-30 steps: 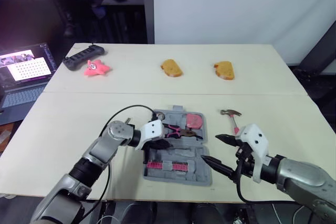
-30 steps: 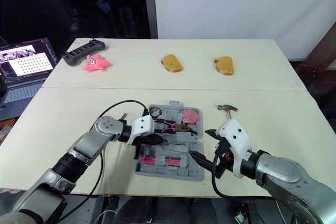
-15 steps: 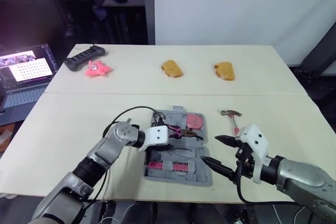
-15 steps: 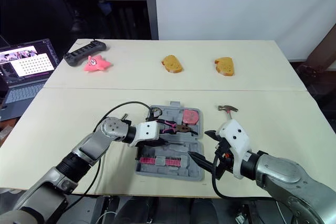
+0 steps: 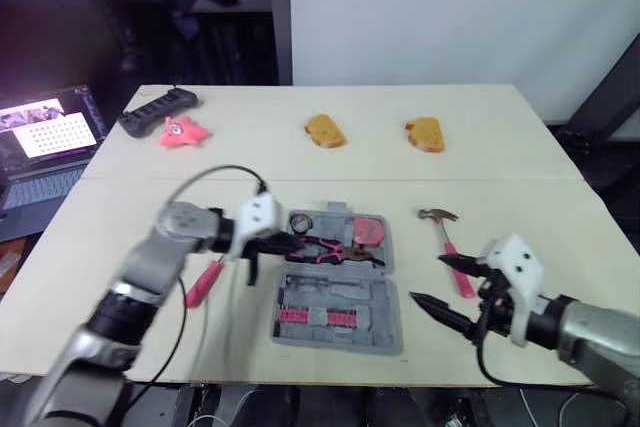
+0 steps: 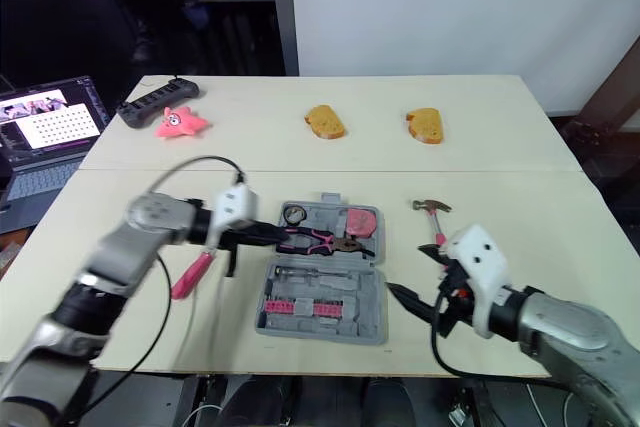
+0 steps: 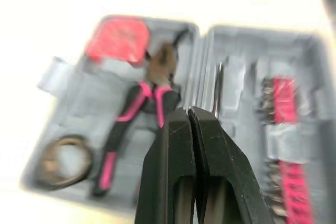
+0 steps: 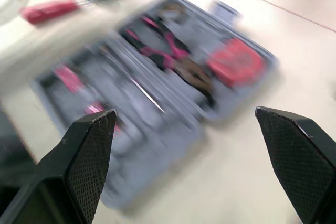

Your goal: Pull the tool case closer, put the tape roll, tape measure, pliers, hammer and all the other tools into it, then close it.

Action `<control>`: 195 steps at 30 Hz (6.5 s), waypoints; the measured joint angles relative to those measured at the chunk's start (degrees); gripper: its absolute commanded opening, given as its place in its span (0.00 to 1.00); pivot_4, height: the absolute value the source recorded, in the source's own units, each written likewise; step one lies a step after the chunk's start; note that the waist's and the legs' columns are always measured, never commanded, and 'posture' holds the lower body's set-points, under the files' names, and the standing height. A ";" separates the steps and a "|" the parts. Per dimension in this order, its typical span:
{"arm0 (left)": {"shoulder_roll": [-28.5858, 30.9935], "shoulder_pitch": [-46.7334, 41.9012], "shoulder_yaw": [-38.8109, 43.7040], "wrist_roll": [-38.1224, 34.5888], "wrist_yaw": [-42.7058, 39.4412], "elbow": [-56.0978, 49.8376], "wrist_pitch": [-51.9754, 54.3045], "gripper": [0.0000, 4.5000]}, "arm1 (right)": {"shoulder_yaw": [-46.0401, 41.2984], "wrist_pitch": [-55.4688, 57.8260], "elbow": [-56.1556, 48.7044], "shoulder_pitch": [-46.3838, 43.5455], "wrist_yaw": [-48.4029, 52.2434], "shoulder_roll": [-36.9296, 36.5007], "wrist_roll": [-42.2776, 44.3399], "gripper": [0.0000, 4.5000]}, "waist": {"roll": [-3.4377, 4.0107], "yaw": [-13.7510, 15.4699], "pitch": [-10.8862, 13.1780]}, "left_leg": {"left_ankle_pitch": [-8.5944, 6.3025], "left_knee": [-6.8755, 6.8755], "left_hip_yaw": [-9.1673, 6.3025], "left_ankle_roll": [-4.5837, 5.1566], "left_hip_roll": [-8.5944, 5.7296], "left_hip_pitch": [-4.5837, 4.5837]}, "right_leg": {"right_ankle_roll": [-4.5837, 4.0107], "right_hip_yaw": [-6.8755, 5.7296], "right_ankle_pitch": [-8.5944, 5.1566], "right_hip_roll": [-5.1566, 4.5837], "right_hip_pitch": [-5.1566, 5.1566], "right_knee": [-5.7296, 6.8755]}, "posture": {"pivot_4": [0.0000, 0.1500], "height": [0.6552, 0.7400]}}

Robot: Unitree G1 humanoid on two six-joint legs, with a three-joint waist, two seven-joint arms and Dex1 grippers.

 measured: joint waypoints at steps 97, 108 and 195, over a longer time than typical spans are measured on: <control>0.06 24.68 8.18 -13.63 20.39 -21.51 10.10 1.00 | 13.41 38.64 13.78 -27.39 -31.80 38.73 -31.24 0.00 | 0.15 -2.59 -0.17 | 0.16 -0.78 0.44 -0.31 0.08 0.11 | -0.24 0.98 0.15 0.37 -0.58 -0.02 | 1.00 1.00; 0.44 24.44 8.30 -13.48 20.68 -22.77 11.57 1.00 | 13.88 36.09 13.81 -25.54 -31.48 38.59 -32.19 0.72 | -0.09 -2.39 -0.32 | 0.16 -0.78 0.37 -0.31 0.10 0.16 | -0.24 0.96 0.14 0.37 -0.47 -0.06 | 1.00 1.00; 6.57 31.40 10.96 -13.05 4.49 -16.66 -6.54 1.00 | 11.97 48.34 24.17 -34.16 -11.50 4.18 1.44 0.01 | 0.12 -0.36 0.56 | 0.11 -0.52 1.77 -0.37 0.97 -0.71 | -0.47 2.06 0.84 1.02 -1.77 -0.24 | 1.00 1.00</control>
